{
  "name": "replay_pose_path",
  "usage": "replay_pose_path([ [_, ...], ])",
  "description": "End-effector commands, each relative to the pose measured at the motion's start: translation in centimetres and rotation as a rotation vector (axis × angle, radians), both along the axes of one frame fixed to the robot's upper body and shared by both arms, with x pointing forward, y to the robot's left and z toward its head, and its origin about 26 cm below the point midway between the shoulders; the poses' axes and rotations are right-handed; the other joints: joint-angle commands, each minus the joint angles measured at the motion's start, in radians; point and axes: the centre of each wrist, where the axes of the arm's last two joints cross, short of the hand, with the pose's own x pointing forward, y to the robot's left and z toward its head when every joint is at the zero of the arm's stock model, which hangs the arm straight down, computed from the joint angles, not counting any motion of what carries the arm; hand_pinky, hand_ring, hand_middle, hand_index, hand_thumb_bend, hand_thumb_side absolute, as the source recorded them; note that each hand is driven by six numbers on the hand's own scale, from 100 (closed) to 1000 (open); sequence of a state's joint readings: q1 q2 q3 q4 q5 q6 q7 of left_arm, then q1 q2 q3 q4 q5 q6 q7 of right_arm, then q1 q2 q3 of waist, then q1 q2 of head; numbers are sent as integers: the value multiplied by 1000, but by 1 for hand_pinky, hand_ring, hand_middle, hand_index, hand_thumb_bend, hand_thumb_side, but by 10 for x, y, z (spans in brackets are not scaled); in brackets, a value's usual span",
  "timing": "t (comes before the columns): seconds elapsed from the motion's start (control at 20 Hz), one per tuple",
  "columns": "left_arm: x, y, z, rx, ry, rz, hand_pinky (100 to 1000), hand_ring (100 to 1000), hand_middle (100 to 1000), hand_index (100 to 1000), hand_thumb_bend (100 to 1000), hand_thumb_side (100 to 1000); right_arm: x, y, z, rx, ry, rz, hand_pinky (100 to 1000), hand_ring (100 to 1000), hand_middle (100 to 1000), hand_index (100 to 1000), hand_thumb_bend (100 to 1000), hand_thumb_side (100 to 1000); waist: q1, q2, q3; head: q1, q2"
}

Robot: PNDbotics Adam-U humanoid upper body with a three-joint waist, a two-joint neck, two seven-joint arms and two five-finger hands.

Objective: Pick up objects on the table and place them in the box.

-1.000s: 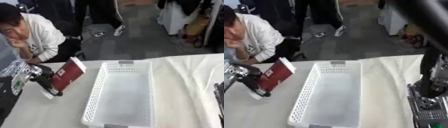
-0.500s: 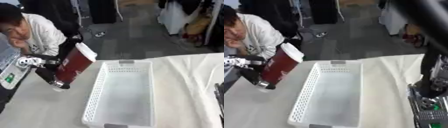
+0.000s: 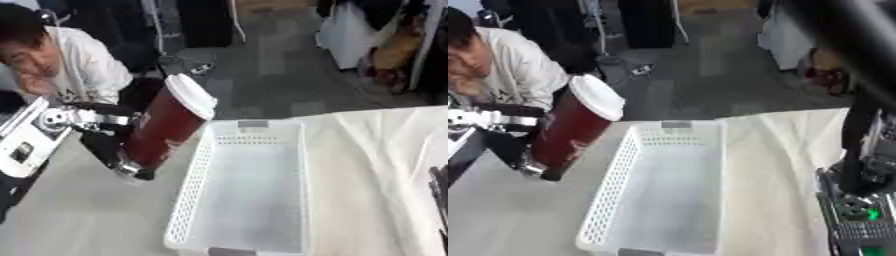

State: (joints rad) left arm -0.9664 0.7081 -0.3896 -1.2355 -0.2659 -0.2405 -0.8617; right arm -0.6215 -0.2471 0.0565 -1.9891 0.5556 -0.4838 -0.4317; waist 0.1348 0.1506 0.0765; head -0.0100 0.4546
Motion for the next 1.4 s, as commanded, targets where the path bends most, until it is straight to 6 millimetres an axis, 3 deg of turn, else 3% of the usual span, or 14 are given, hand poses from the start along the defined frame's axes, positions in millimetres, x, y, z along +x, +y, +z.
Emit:
replay_pose_path([
  [0.05, -5, -7, 18, 35, -21, -81, 100, 100, 100, 450, 100, 589, -3, 0, 5, -10, -18, 6, 464, 568, 581, 646, 100, 1000, -1, -21, -1, 5, -11],
  [0.4, -1, -44, 16, -5, 7, -175, 100, 100, 100, 481, 100, 597, -3, 3, 5, -6, -20, 20, 464, 568, 582, 647, 100, 1000, 1, -19, -12, 12, -12],
  [0.7, 6, -65, 9, -39, 45, -213, 100, 100, 100, 506, 100, 599, -3, 6, 7, 0, -29, 36, 466, 570, 585, 647, 100, 1000, 3, -16, -24, 14, -14],
  [1.0, 17, -69, 0, -71, 71, -207, 100, 100, 100, 516, 100, 599, -3, 9, 8, 10, -38, 51, 467, 571, 586, 647, 100, 1000, 3, -10, -36, 15, -16],
  [1.4, 34, -59, -14, -119, 125, -114, 100, 100, 106, 530, 100, 610, -3, 10, 10, 16, -44, 58, 468, 572, 588, 647, 100, 1000, 0, -7, -42, 16, -16],
])
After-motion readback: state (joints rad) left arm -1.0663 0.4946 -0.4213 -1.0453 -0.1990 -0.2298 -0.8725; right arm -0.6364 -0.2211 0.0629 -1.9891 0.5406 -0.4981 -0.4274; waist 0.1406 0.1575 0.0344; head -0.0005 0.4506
